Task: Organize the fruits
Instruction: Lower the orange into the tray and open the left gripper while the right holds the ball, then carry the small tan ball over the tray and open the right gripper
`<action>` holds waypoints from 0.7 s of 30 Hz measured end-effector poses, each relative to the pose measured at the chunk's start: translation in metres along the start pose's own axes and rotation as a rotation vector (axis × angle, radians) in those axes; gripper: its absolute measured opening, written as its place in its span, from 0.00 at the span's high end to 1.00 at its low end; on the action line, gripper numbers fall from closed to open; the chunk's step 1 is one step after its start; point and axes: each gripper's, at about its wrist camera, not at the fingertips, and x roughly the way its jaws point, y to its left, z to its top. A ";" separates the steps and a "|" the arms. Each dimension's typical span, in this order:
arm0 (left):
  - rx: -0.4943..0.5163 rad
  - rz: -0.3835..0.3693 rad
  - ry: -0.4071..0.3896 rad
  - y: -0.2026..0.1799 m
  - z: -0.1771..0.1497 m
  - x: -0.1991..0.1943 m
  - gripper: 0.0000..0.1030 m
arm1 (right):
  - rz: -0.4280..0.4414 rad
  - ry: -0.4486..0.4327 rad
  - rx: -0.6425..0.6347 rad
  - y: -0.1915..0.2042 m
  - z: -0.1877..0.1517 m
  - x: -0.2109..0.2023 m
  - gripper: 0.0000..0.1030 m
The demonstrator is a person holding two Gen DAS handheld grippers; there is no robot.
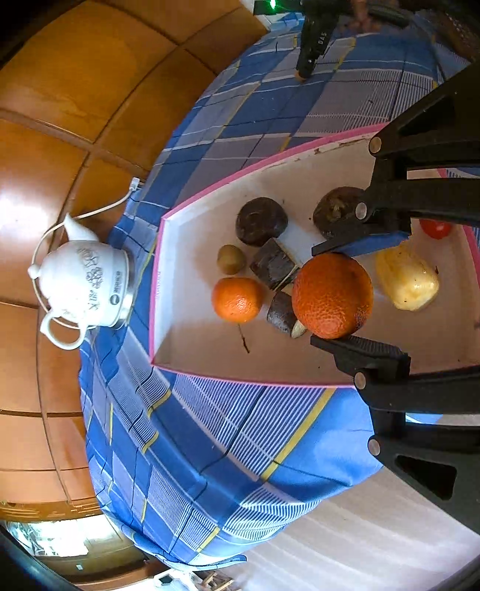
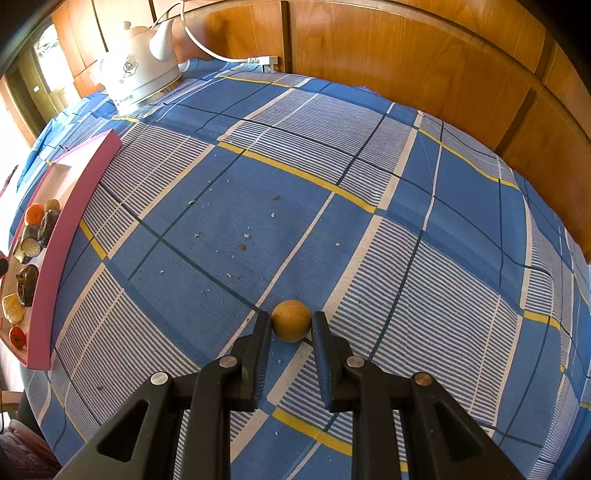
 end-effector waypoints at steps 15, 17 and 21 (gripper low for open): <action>0.009 0.091 -0.020 0.002 -0.001 0.008 0.56 | -0.011 -0.001 -0.015 0.002 0.001 0.000 0.78; -0.001 0.103 -0.037 0.002 0.000 0.003 0.56 | -0.014 -0.002 -0.019 0.002 0.001 0.000 0.78; -0.019 0.108 -0.062 0.000 0.002 -0.008 0.56 | -0.019 -0.002 -0.026 0.003 0.001 -0.001 0.78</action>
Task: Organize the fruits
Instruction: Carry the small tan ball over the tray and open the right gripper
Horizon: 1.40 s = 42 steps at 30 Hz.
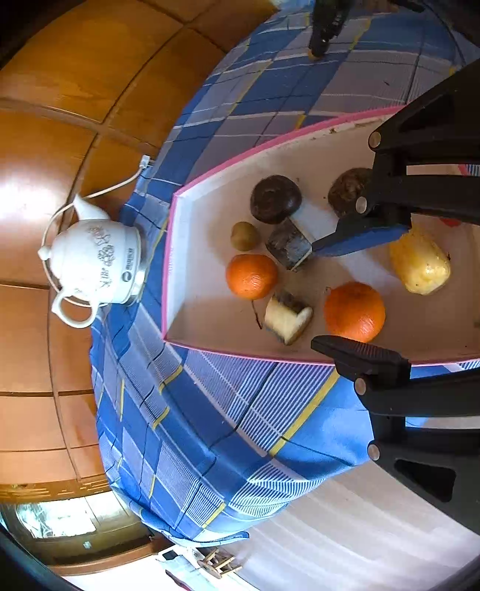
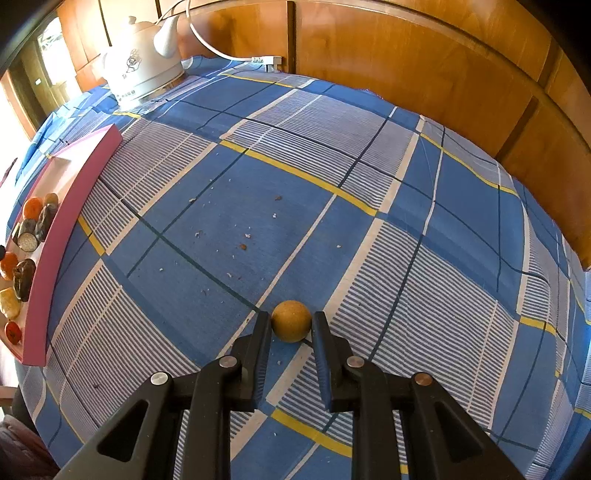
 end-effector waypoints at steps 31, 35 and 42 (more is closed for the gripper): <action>0.052 -0.022 -0.054 -0.021 -0.001 -0.029 0.52 | -0.010 -0.003 -0.007 0.002 -0.001 -0.001 0.78; 0.045 -0.025 -0.052 -0.018 -0.001 -0.028 0.52 | -0.013 -0.005 -0.009 0.003 -0.001 -0.001 0.78; 0.005 -0.019 -0.054 -0.002 -0.001 -0.027 0.52 | -0.042 0.004 -0.028 0.009 0.003 -0.004 0.79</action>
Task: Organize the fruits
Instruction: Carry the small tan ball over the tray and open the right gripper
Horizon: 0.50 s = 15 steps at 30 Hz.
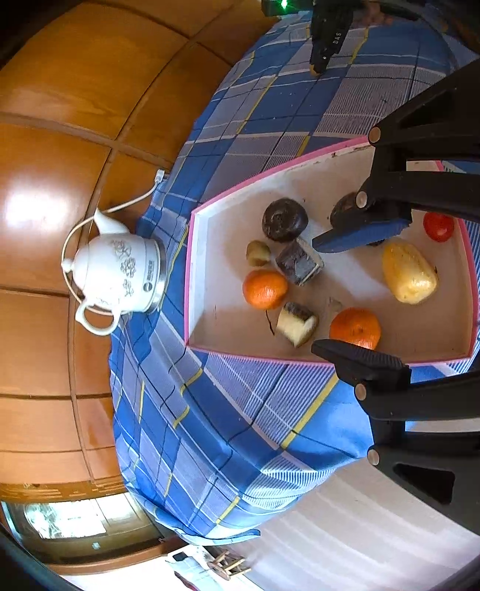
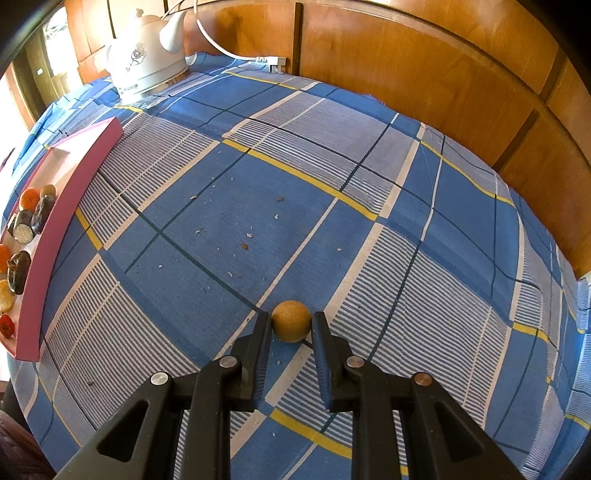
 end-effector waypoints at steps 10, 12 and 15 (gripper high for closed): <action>-0.068 0.027 -0.026 0.030 0.002 -0.005 0.52 | 0.278 -0.173 -0.133 0.101 0.029 -0.069 0.79; -0.074 0.030 -0.031 0.034 0.002 -0.006 0.52 | 0.336 -0.186 -0.168 0.127 0.033 -0.075 0.79; -0.084 0.032 -0.035 0.039 0.001 -0.008 0.52 | 0.409 -0.192 -0.215 0.169 0.040 -0.075 0.79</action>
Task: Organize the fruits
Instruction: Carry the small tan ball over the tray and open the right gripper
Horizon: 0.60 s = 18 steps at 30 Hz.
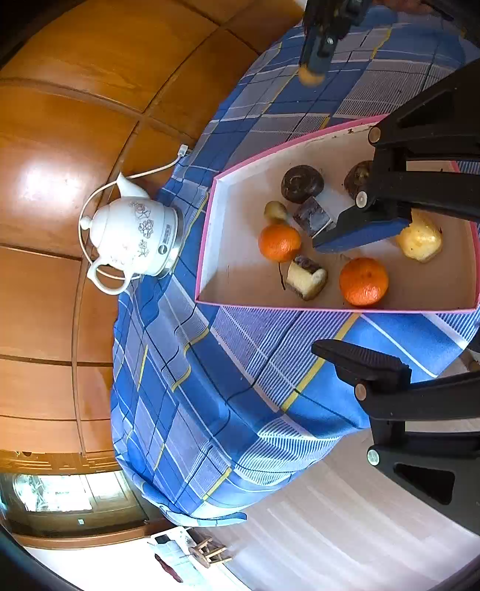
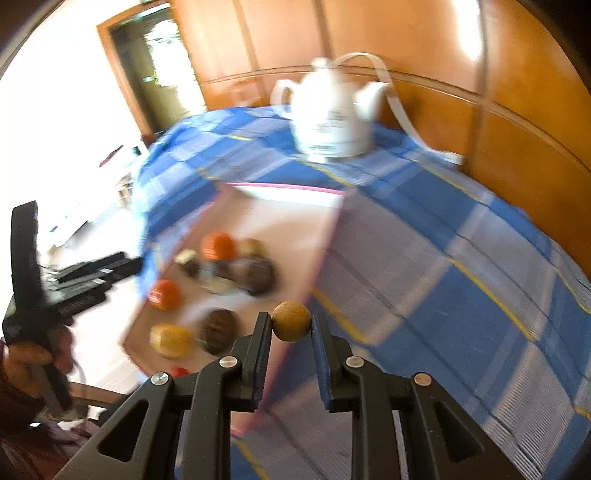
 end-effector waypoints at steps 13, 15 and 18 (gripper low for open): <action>-0.011 -0.013 0.023 0.008 -0.006 0.006 0.52 | 0.055 0.129 0.014 0.041 0.015 0.096 0.71; -0.008 -0.016 0.026 0.008 -0.007 0.007 0.52 | 0.052 0.131 0.015 0.041 0.012 0.098 0.71; -0.009 -0.017 0.026 0.008 -0.008 0.007 0.52 | 0.052 0.122 0.018 0.042 0.010 0.094 0.71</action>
